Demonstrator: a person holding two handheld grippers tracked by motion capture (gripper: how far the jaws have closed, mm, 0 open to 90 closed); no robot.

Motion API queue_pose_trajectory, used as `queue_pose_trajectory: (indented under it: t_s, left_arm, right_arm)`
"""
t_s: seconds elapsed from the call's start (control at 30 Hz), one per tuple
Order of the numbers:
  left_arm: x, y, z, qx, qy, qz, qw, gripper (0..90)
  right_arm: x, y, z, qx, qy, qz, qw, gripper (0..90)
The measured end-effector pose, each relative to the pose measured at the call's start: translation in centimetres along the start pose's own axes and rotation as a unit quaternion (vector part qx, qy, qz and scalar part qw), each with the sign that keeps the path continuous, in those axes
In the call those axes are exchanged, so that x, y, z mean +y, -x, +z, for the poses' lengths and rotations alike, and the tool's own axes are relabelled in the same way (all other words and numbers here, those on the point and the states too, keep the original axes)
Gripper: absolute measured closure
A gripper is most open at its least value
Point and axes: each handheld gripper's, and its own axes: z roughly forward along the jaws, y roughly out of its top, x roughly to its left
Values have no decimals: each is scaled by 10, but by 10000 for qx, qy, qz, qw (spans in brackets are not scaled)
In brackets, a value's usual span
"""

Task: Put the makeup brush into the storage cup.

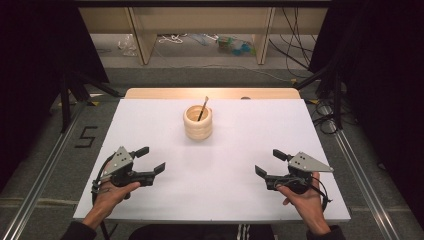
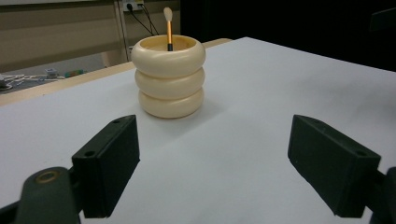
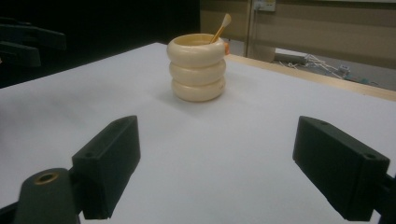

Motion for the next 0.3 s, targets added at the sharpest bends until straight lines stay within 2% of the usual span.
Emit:
queue_pose_trajectory:
  t_s: [0.07,0.1,0.17,0.3]
  left_arm:
    - [0,0,0,-5,-5,16,10000,166]
    - [0,0,0,-6,-6,18,10000,166]
    - [0,0,0,-4,-1,13,10000,166]
    - [0,0,0,-2,-1,20,10000,166]
  right_arm:
    - [0,0,0,0,-2,0,10000,158]
    - [0,0,1,11,86,8,10000,158]
    - [0,0,0,3,-11,1,10000,158]
    - [0,0,0,5,-20,-1,10000,158]
